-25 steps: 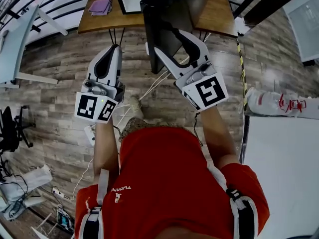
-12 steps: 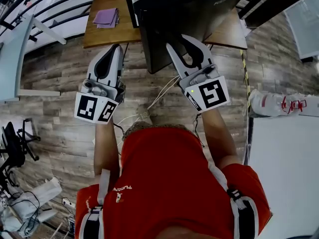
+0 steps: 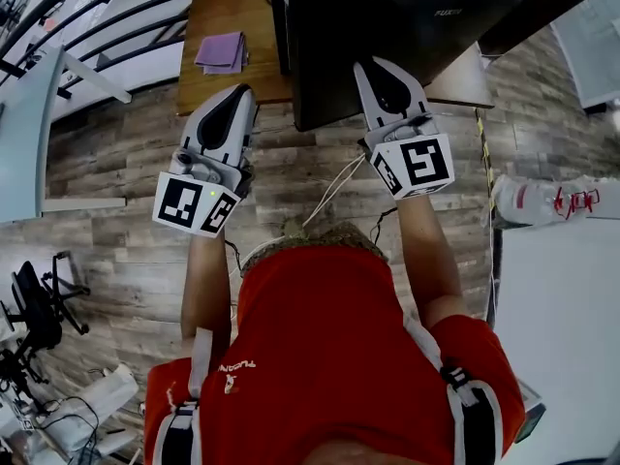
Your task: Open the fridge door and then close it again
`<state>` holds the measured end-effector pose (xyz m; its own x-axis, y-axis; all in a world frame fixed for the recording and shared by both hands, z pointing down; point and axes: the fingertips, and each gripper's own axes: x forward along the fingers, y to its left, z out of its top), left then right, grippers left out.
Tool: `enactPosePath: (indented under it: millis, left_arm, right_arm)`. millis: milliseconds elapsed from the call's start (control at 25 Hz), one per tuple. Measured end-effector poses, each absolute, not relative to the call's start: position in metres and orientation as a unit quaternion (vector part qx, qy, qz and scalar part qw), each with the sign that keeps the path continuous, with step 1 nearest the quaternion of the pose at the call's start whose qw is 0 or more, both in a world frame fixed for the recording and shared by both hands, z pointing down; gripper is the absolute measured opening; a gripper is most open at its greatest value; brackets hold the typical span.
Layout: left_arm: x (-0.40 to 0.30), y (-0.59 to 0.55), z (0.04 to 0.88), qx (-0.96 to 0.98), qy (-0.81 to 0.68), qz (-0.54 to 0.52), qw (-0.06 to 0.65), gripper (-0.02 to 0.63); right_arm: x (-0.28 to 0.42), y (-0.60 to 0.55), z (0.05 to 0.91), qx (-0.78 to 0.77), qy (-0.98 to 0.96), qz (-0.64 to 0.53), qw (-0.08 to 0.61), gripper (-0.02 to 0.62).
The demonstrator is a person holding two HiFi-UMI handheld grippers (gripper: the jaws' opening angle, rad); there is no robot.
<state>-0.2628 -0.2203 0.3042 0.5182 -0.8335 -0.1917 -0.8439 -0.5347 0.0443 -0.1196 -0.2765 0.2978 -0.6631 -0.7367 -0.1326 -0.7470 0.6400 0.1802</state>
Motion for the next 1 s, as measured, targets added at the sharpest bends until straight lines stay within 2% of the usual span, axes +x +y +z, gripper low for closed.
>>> enactPosePath:
  millis: [1000]
  left_arm:
    - [-0.270,-0.276,0.297,-0.857,0.503,0.108,0.024,0.009]
  right_arm:
    - [-0.146,-0.374,0.299,-0.410,0.908,0.083,0.013,0.026]
